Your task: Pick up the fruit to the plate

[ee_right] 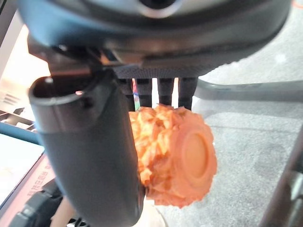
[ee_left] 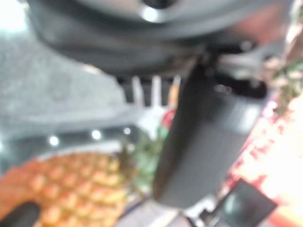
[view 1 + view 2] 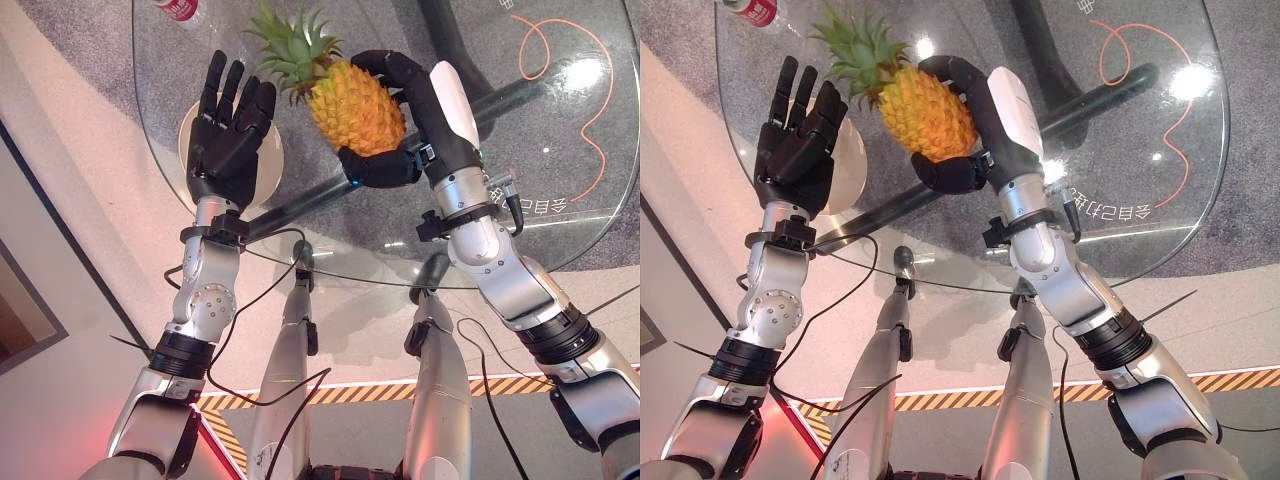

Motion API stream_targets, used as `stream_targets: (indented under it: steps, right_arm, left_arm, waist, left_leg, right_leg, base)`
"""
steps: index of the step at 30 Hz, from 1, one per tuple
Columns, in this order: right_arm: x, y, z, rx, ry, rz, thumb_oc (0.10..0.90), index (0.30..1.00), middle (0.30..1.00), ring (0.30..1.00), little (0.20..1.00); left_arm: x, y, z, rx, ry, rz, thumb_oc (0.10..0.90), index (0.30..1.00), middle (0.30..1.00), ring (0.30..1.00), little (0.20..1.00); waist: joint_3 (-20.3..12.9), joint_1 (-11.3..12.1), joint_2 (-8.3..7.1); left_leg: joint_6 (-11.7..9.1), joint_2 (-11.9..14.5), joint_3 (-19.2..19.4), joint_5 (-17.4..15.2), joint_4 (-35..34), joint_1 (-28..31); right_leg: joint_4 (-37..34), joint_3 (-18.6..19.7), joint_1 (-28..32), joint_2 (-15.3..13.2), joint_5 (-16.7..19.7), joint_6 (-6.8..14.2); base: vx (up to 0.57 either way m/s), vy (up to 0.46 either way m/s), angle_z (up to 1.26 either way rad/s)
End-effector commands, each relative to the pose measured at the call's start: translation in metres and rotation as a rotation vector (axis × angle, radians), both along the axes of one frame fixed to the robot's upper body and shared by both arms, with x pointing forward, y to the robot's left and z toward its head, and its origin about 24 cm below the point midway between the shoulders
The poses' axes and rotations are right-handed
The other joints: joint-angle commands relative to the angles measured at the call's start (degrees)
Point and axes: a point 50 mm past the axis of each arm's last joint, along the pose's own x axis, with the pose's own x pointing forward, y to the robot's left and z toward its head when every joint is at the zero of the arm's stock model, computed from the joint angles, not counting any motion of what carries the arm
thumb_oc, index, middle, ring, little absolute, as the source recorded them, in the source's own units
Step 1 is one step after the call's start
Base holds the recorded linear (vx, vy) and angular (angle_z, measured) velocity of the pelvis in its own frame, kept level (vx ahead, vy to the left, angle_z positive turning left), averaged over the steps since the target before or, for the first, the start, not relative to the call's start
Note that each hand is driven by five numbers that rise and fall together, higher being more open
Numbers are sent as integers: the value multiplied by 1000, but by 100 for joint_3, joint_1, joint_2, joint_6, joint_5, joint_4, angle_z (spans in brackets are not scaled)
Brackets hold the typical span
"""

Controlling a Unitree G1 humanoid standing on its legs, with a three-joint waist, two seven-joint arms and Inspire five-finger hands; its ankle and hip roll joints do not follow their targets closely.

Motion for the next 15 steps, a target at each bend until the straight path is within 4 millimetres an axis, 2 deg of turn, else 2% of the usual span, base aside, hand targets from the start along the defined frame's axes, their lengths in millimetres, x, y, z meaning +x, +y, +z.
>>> stream_targets:
  steps: [1,15]
  right_arm:
    - [-56,36,64,-23,-354,260,100,300,300,300,200]
    - [-61,51,64,-66,-324,329,100,300,300,300,200]
  left_arm:
    - [-18,-20,50,-34,-226,-99,800,900,900,900,900]
    - [-19,-32,53,-66,-240,-206,800,900,900,900,900]
  waist:
    - [-158,-5,184]
    - [-158,39,207]
  left_leg:
    - [-227,302,-56,-200,162,270]
    - [-236,295,-54,-172,121,288]
  right_leg:
    - [-308,194,284,-298,506,490]
    - [-348,160,327,-323,518,491]
  base:
    - [0,0,0]
    - [0,0,0]
